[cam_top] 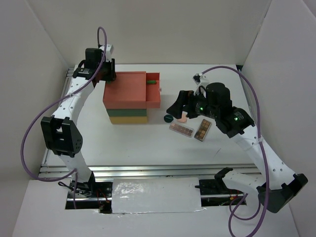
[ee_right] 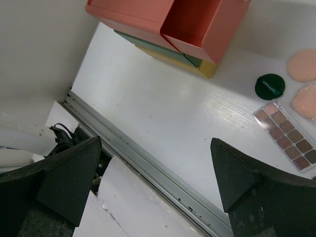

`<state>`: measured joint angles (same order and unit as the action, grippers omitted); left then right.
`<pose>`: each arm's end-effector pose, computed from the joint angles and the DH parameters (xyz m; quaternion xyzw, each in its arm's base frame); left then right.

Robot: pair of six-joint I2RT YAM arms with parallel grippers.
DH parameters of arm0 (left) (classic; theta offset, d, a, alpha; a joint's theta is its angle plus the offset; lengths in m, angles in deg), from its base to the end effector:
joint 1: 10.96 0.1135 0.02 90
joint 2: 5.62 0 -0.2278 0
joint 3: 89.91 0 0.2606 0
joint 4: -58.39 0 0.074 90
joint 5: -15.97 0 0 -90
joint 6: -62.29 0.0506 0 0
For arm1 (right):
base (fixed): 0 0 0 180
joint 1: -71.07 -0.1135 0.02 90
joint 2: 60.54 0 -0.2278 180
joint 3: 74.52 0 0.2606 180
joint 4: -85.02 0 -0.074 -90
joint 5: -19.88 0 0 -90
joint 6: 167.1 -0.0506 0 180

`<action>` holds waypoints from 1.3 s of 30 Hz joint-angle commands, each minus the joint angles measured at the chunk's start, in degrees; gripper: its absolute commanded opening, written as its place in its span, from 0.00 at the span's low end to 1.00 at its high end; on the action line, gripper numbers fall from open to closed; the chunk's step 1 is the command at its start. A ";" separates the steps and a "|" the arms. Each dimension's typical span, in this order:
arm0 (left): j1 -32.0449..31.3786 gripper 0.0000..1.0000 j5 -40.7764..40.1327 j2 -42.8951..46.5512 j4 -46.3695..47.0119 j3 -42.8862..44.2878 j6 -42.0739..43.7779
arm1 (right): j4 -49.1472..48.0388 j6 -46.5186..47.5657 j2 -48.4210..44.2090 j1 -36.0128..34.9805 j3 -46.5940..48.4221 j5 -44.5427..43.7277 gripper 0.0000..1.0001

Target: Organize the makeup

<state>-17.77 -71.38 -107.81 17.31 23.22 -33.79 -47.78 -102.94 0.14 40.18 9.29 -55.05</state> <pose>0.4283 -0.0535 0.3231 0.0171 0.8663 -0.0759 0.4934 0.2166 0.1449 0.3644 -0.1079 0.8278 0.3531 0.4224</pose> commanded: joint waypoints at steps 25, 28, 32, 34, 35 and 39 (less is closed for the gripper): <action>-16.30 0.12 -6.33 17.91 18.45 -11.65 -36.45 | -2.77 -3.42 -3.29 -0.31 2.28 -9.62 1.00; -20.17 0.10 -9.76 15.45 18.63 -10.52 -36.89 | -2.60 -3.95 -3.38 -0.22 2.36 -10.41 1.00; -21.93 0.08 -10.48 11.24 19.33 -9.20 -37.51 | -2.34 -4.12 -3.64 -0.22 2.27 -10.41 1.00; -22.19 0.08 -10.48 8.86 19.24 -7.97 -37.33 | -1.90 -4.12 -3.73 -0.22 2.27 -10.76 1.00; -22.63 0.08 -10.39 8.16 19.24 -7.62 -37.07 | -1.90 -4.04 -3.73 -0.22 2.10 -10.85 1.00; -23.51 0.13 -11.96 4.99 17.75 -5.94 -35.57 | -1.55 -3.77 -3.56 -0.13 2.01 -10.50 1.00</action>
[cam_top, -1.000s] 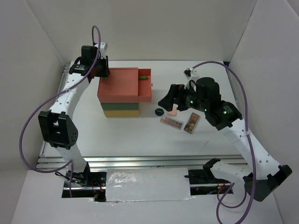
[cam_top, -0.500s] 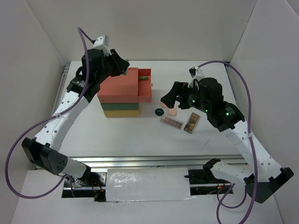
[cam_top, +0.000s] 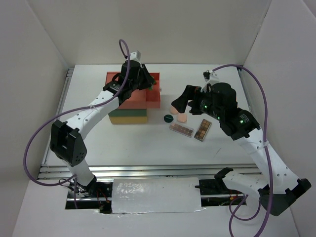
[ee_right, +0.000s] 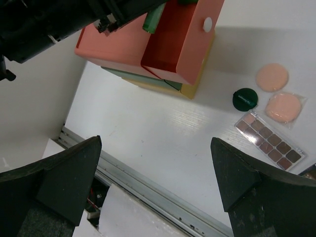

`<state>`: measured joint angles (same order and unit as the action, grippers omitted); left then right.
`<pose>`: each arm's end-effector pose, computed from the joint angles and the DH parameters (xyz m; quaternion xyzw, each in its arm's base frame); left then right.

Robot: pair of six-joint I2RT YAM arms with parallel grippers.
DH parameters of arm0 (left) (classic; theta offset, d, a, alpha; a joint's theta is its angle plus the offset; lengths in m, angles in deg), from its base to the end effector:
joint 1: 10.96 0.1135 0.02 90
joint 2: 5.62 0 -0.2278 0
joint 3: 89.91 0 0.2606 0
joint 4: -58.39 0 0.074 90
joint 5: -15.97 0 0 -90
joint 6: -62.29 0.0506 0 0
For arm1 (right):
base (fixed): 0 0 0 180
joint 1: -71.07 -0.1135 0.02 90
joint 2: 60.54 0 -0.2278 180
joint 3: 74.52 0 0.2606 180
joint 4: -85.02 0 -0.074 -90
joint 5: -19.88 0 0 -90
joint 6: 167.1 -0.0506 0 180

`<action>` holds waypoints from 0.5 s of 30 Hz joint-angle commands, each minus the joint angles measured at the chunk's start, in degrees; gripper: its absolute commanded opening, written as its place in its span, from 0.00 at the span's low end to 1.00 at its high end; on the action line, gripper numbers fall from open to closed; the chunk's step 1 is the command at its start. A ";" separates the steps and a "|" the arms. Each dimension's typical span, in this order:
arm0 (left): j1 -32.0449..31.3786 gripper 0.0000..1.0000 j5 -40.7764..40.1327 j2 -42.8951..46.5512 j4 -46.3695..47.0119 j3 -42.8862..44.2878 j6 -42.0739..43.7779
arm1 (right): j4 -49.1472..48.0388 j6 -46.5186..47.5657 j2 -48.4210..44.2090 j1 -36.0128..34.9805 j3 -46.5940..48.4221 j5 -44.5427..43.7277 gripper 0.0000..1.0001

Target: Organize the makeup

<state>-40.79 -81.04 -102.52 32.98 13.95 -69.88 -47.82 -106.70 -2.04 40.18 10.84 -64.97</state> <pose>0.3708 -0.2055 0.3319 -0.1226 0.8013 -0.3029 0.5012 0.2123 0.1323 0.3823 -0.0349 0.8195 0.3194 0.4746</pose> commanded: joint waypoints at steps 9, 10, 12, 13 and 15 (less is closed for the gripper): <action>-0.59 0.86 -2.84 0.22 2.43 2.45 1.22 | -1.68 0.51 -0.23 -0.31 0.81 0.65 1.00; -0.59 0.96 -2.49 0.57 2.52 2.53 1.56 | -1.76 0.51 -0.14 -0.22 0.81 0.65 1.00; -0.59 0.97 -2.23 1.62 2.08 3.32 2.09 | -2.03 0.69 0.21 -0.22 0.90 0.39 1.00; -0.59 0.97 -1.96 2.93 1.64 4.11 2.27 | -2.38 0.95 0.91 -0.13 0.81 0.30 1.00; -0.67 0.97 -2.22 5.31 0.94 4.38 3.14 | -4.04 1.30 2.40 -0.04 0.64 -0.84 1.00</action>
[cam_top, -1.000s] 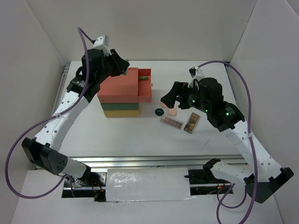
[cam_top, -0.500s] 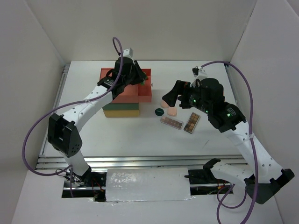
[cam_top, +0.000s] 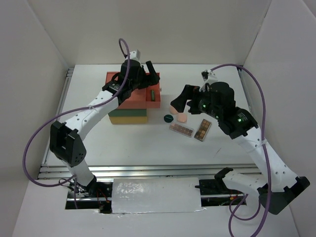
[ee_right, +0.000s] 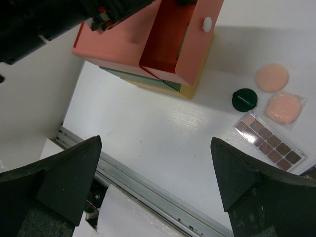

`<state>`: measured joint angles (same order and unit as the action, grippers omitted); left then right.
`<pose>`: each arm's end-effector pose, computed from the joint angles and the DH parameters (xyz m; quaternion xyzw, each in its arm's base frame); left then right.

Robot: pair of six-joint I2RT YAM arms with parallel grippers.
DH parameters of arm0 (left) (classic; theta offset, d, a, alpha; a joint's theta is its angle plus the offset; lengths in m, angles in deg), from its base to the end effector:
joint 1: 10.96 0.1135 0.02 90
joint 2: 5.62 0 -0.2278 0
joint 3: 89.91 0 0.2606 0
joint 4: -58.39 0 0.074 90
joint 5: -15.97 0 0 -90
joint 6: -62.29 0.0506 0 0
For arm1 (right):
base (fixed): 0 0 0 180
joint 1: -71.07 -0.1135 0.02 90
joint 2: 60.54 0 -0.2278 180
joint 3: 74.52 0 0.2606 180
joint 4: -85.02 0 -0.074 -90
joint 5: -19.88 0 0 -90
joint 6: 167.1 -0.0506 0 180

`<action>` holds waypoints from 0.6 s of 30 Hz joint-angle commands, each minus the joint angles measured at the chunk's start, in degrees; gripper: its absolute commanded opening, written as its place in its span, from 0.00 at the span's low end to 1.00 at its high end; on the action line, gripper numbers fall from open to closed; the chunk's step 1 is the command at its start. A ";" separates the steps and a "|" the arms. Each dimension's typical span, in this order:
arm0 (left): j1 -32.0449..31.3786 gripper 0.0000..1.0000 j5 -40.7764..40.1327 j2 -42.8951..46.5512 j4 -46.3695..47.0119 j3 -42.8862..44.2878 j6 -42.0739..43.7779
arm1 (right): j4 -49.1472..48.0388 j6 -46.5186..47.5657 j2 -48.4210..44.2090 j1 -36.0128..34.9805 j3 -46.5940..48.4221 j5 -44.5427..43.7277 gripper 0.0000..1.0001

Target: Organize the makeup

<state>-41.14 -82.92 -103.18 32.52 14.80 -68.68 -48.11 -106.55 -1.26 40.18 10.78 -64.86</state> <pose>0.3722 -0.2074 0.3320 -0.1211 0.8024 -0.2867 0.5092 0.2156 0.1344 0.3794 -0.0364 0.8221 0.3176 0.4711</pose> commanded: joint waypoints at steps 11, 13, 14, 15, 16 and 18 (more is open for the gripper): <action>-0.85 0.99 -32.57 27.14 -32.95 4.07 4.76 | -6.67 0.97 31.39 4.62 13.95 -11.74 0.00; -0.50 0.99 -33.56 32.50 -35.59 -1.11 6.33 | -5.79 2.12 37.20 4.70 19.49 -14.74 0.00; -0.33 0.99 -33.22 34.26 -35.87 -3.22 7.65 | -5.18 3.08 41.13 4.70 23.42 -15.18 0.00; -0.24 0.99 -32.52 37.93 -35.78 -7.85 8.44 | -4.91 3.87 42.91 4.62 25.20 -14.06 0.00; -0.15 1.00 -31.55 39.97 -34.39 -10.33 9.93 | -5.26 4.49 44.32 4.62 26.79 -13.00 0.00; -0.06 1.00 -30.05 45.93 -31.23 -18.39 10.73 | -7.62 6.94 47.32 4.53 29.52 -8.37 0.00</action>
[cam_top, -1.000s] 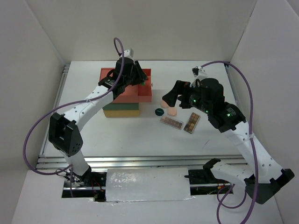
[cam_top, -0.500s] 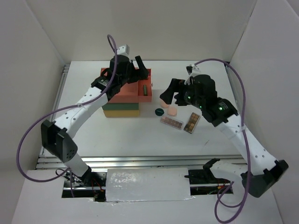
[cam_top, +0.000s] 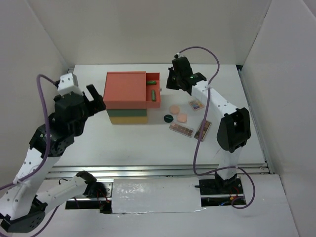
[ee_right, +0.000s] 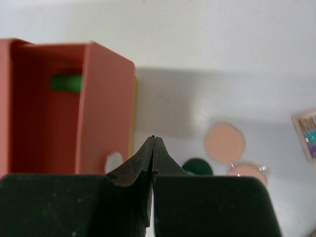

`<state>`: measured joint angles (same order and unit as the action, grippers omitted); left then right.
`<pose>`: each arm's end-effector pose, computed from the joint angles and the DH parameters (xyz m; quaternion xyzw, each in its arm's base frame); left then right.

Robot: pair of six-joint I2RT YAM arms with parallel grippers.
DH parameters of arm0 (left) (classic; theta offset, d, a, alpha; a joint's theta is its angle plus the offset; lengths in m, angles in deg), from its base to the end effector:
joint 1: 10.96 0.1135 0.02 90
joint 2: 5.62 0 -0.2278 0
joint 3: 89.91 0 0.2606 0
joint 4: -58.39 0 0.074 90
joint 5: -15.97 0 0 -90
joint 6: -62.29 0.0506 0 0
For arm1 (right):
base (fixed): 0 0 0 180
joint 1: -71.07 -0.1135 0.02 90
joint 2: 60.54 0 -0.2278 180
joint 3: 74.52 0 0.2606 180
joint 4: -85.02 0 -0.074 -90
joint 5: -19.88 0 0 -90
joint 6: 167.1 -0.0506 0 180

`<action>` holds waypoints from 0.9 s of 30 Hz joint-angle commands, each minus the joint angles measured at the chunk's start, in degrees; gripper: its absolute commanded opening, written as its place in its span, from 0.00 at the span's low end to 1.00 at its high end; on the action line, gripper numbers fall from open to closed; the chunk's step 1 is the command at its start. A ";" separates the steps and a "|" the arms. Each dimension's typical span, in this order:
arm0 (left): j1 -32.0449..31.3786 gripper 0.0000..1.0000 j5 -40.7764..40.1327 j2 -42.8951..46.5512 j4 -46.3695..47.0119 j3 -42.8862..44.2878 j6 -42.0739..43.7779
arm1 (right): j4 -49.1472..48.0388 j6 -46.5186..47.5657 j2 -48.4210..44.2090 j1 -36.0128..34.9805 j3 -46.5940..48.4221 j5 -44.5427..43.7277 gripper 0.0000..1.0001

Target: Organize the makeup

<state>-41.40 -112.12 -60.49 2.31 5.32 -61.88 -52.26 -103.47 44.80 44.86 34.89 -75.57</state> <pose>0.1857 -0.0729 0.4377 -0.2214 0.7467 -0.0851 0.6214 0.3945 0.1888 0.2740 0.0219 0.9002 0.1533 0.4070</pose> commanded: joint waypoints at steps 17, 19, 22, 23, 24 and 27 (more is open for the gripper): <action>0.29 0.99 -3.58 12.86 2.33 -24.87 2.88 | -8.13 -0.70 8.92 -0.59 9.20 24.24 0.04; 0.29 0.99 -3.40 13.12 2.77 -25.22 3.15 | -10.15 -1.92 9.62 -0.50 9.11 27.06 0.05; 0.29 0.99 -3.75 13.12 2.77 -25.39 3.50 | -10.95 -3.68 11.72 -0.85 10.68 30.14 0.06; 0.20 0.99 -3.84 12.95 2.86 -25.48 3.59 | -11.21 -4.04 12.25 -0.77 11.13 31.28 0.06; 0.29 0.99 -3.84 12.86 2.95 -25.48 3.85 | -11.65 -4.39 12.78 -1.03 11.39 31.64 0.06; 0.29 0.99 -3.84 12.25 3.04 -25.48 4.11 | -13.84 -6.32 14.45 -1.03 11.48 33.57 0.07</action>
<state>-41.35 -114.52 -47.90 3.12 -20.04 -59.15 -61.29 -107.27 57.47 44.51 44.31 -46.68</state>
